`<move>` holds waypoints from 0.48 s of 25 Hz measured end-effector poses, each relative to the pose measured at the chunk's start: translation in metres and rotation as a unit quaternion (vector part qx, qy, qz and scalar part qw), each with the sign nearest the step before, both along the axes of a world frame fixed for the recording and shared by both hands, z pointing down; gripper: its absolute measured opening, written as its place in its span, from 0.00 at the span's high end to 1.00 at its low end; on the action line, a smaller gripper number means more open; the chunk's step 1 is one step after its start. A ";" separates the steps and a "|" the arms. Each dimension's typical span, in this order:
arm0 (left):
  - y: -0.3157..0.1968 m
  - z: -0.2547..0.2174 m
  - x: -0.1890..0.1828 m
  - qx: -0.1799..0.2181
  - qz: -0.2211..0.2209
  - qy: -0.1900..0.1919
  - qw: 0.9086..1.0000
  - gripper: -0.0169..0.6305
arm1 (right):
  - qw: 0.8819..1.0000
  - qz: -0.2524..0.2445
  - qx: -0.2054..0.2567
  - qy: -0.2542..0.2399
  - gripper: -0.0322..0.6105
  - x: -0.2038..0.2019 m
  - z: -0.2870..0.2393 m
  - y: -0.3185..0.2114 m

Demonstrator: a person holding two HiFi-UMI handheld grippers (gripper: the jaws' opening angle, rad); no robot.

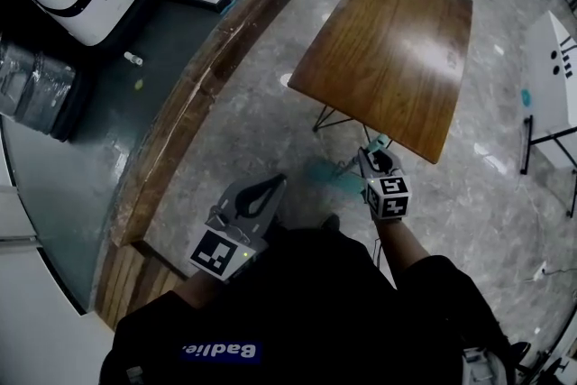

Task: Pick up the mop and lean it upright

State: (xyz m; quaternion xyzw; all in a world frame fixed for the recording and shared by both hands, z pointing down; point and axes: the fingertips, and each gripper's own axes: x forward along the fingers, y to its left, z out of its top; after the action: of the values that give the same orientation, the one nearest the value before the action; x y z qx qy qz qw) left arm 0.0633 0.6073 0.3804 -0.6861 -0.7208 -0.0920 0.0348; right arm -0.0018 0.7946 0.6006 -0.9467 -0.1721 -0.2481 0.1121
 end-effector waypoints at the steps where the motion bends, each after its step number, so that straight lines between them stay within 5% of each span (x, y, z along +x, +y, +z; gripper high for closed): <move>1: 0.000 -0.001 0.002 -0.004 0.002 -0.001 1.000 0.95 | 1.000 0.001 -0.004 0.003 0.78 0.001 -0.006 -0.002; 12: -0.001 -0.015 0.020 -0.042 0.029 -0.009 0.999 0.95 | 0.995 -0.019 -0.062 0.075 0.78 0.043 -0.109 -0.025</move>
State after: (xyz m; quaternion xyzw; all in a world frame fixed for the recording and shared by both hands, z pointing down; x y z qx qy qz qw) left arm 0.0828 0.6060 0.3650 -0.6646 -0.7442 -0.0673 0.0021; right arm 0.0413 0.7700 0.4913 -0.9708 -0.1605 -0.1676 0.0613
